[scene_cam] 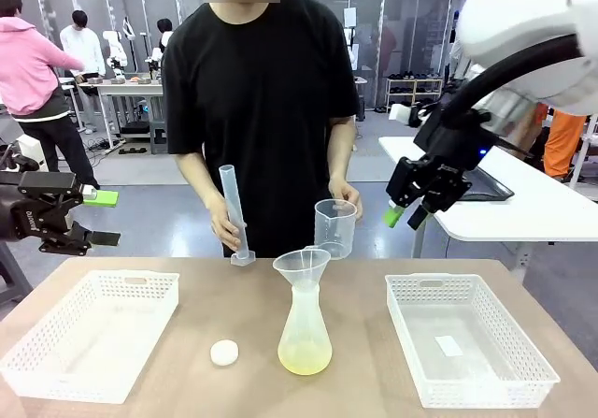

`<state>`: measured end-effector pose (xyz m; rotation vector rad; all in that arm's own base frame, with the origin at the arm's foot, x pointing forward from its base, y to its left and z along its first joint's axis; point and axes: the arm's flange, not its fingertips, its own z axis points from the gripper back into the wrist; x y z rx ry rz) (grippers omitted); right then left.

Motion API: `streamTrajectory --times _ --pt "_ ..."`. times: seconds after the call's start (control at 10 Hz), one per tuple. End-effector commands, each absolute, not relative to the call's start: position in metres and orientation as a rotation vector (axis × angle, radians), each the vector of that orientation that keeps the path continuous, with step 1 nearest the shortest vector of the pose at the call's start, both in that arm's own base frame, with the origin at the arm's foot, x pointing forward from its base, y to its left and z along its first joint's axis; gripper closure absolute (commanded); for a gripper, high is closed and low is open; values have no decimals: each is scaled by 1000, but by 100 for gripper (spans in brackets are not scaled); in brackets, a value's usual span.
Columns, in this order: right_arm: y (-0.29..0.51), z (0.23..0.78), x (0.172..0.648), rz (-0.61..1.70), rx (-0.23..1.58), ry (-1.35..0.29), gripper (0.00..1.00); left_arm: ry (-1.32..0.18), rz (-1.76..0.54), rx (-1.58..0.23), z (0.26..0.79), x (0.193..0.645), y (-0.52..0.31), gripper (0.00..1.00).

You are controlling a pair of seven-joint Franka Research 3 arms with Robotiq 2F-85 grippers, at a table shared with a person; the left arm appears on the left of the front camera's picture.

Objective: Prepare the solutions needed for the experiment.
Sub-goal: Once the solution is in the Big flask , pick up the Plastic Funnel and place it back into the right Organizing basket.

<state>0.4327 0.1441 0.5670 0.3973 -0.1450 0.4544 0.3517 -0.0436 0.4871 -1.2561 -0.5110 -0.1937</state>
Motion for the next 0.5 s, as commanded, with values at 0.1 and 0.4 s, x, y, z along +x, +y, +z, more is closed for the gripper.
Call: streamTrajectory --times 0.1,0.4 --pt "144 567 433 454 397 -145 41 -534 -205 -1279 487 353 -46 0" --pt "144 567 433 454 397 -145 41 -534 -205 -1279 487 353 -46 0"
